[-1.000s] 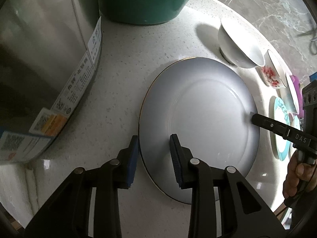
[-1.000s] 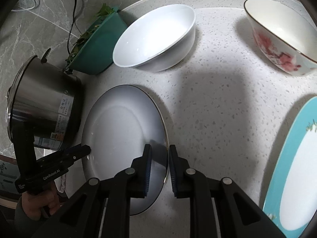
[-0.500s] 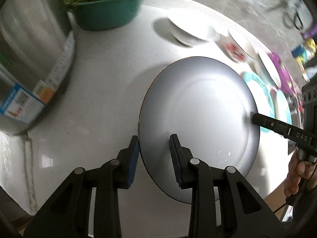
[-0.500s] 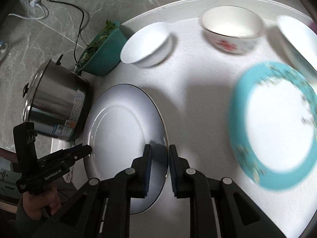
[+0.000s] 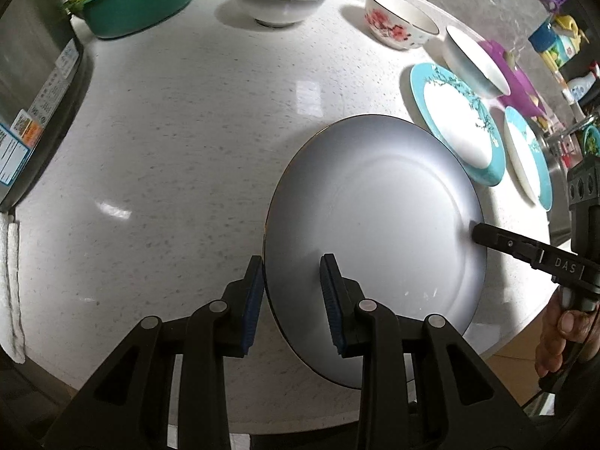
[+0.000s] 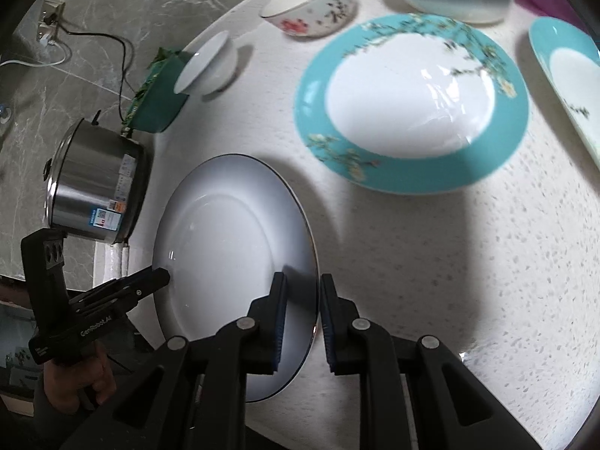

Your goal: Organize plates and bowls

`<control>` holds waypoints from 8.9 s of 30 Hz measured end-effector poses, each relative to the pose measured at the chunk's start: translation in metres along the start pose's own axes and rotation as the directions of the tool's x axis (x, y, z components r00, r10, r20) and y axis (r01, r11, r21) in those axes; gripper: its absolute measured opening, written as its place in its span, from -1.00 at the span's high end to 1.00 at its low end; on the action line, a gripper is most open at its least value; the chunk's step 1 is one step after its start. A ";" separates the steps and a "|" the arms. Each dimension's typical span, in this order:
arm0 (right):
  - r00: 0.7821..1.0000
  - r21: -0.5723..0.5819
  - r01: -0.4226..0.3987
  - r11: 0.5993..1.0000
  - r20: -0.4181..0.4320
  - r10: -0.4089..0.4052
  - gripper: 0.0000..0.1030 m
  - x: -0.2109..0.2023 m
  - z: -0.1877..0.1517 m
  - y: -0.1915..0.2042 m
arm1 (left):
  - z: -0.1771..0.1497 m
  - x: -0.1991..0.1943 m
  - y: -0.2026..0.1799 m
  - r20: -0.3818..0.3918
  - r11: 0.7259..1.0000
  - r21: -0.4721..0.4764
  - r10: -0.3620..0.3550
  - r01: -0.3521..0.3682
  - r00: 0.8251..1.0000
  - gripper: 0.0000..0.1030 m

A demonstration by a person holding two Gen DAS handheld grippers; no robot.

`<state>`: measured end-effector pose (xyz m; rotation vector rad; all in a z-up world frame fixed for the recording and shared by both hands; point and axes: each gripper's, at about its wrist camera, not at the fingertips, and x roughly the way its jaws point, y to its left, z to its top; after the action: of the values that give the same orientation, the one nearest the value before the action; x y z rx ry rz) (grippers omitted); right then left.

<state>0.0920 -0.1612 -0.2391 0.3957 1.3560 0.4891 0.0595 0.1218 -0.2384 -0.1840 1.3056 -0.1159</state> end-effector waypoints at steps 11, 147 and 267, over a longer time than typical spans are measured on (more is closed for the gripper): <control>0.999 -0.003 0.042 0.999 0.003 -0.042 0.60 0.006 0.000 -0.008 | 0.004 0.024 0.006 -0.050 1.000 0.021 0.004 -0.003 0.999 0.46; 0.938 0.428 -0.127 0.895 0.345 -0.032 0.77 -0.087 0.020 -0.082 | 0.193 0.010 -0.083 -0.138 0.845 0.477 -0.199 0.241 0.970 0.66; 0.936 0.089 -0.347 0.934 0.099 0.338 -0.30 -0.160 0.087 -0.387 | 0.120 0.125 -0.316 -0.011 0.992 0.062 -0.109 0.110 0.994 -0.97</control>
<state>0.1957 -0.5719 -0.3003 0.7397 1.2396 0.6834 0.2138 -0.2033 -0.2631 -0.2015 1.2981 -0.2509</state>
